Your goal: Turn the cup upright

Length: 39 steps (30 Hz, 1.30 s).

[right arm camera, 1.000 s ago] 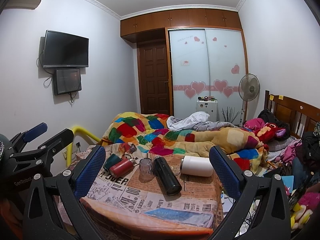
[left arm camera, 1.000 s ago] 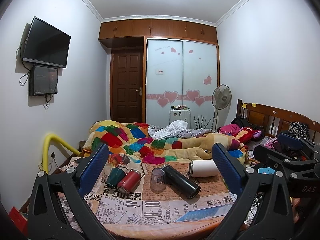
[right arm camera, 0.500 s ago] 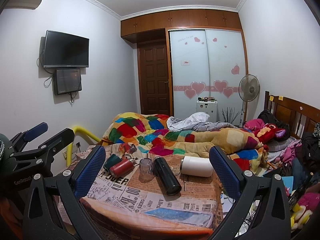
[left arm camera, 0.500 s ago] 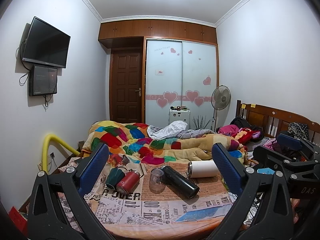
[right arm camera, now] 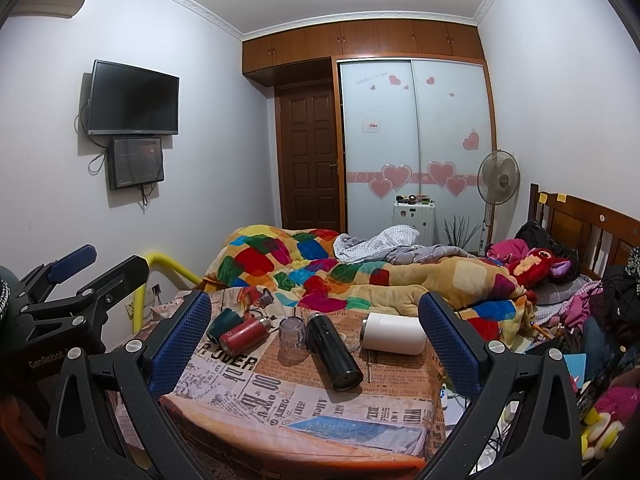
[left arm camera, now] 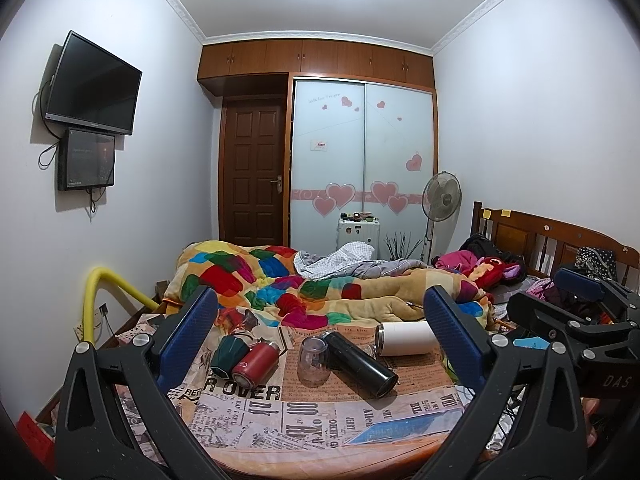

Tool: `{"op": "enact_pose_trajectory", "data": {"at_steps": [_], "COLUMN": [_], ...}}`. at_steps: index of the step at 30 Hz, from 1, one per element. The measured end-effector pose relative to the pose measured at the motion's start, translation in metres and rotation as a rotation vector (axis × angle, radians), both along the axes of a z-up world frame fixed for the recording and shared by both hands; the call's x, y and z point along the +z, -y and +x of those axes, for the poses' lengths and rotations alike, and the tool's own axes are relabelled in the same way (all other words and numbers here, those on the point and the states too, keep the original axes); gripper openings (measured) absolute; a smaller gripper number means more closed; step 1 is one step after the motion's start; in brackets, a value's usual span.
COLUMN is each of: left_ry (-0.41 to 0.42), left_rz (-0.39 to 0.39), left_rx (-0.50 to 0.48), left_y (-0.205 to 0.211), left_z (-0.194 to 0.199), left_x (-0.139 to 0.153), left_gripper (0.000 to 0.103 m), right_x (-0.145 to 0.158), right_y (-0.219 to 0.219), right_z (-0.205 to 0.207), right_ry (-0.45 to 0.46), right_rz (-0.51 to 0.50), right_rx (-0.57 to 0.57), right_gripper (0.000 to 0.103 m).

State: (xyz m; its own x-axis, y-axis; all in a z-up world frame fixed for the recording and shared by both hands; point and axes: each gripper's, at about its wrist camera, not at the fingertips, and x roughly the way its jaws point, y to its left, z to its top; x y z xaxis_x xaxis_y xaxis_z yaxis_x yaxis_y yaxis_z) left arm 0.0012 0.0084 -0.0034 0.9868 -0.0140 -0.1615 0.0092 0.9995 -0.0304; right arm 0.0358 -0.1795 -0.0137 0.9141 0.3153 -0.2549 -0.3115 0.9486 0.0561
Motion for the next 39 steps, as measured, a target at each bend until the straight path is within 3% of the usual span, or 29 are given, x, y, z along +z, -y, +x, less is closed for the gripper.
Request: {"op": "enact_pose_trajectory", "data": {"at_steps": [12, 20, 24, 29, 32, 39], "left_ry": [-0.020, -0.118, -0.255, -0.499, -0.603, -0.794], "left_rz": [-0.008, -0.038, -0.038, -0.043, -0.040, -0.011], "left_rx": [0.006, 0.024, 0.030, -0.011, -0.026, -0.083], "left_y": [-0.003, -0.022, -0.044, -0.075, -0.085, -0.101], "left_z": [0.008, 0.050, 0.104, 0.191, 0.232, 0.300], "left_x": [-0.001, -0.025, -0.055, -0.113, -0.146, -0.208], "left_gripper": [0.103, 0.103, 0.103, 0.103, 0.103, 0.088], "right_x": [-0.004, -0.024, -0.037, -0.058, -0.070, -0.090], "right_y": [0.001, 0.008, 0.008, 0.008, 0.008, 0.000], "right_z": [0.008, 0.034, 0.052, 0.079, 0.094, 0.127], "right_ry": [-0.014, -0.073, -0.120, -0.194, -0.239, -0.313], "right_rz": [-0.003, -0.012, -0.022, -0.039, -0.048, -0.068], "right_rx": [0.000, -0.016, -0.029, -0.053, -0.064, -0.077], "right_gripper": [0.103, 0.103, 0.103, 0.103, 0.103, 0.103]}}
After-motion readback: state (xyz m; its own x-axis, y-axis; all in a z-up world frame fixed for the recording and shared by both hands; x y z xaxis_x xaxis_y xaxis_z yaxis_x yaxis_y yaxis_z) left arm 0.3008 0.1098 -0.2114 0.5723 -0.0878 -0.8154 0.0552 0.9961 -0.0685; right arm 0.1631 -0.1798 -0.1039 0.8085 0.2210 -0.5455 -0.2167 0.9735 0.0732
